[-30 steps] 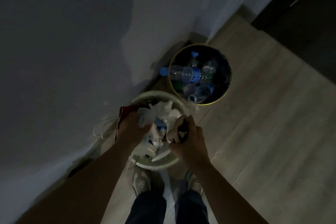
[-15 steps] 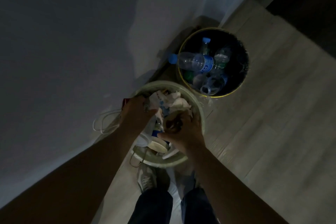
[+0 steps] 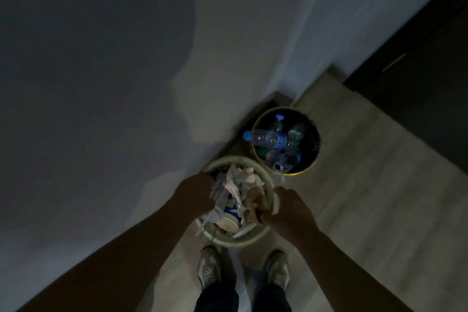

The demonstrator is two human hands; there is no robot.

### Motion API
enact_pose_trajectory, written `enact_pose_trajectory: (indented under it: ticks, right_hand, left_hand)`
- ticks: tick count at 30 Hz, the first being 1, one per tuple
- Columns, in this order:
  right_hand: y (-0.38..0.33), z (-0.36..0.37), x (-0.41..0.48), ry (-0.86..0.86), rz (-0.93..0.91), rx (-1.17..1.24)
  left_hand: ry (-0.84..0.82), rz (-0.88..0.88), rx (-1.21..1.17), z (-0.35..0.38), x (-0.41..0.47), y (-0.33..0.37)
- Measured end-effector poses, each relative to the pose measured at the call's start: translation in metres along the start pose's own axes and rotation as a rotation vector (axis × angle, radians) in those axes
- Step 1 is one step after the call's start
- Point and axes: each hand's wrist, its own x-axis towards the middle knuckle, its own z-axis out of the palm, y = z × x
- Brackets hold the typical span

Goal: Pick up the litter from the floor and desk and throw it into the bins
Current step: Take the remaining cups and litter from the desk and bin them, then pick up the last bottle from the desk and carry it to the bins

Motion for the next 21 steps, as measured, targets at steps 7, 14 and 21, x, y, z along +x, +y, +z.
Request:
enact_pose_trajectory:
  ticks: [7, 14, 21]
  right_hand:
    - [-0.064, -0.124, -0.098, 0.077, -0.22, -0.135]
    - [-0.142, -0.253, -0.203, 0.255, -0.601, -0.246]
    - [-0.182, -0.353, -0.316, 0.362, -1.01, -0.242]
  left_hand:
    - [0.103, 0.065, -0.042, -0.124, -0.116, 0.033]
    - [0.527, 0.155, -0.166, -0.239, -0.239, 0.068]
    - [0.848, 0.156, -0.137, -0.327, -0.389, 0.131]
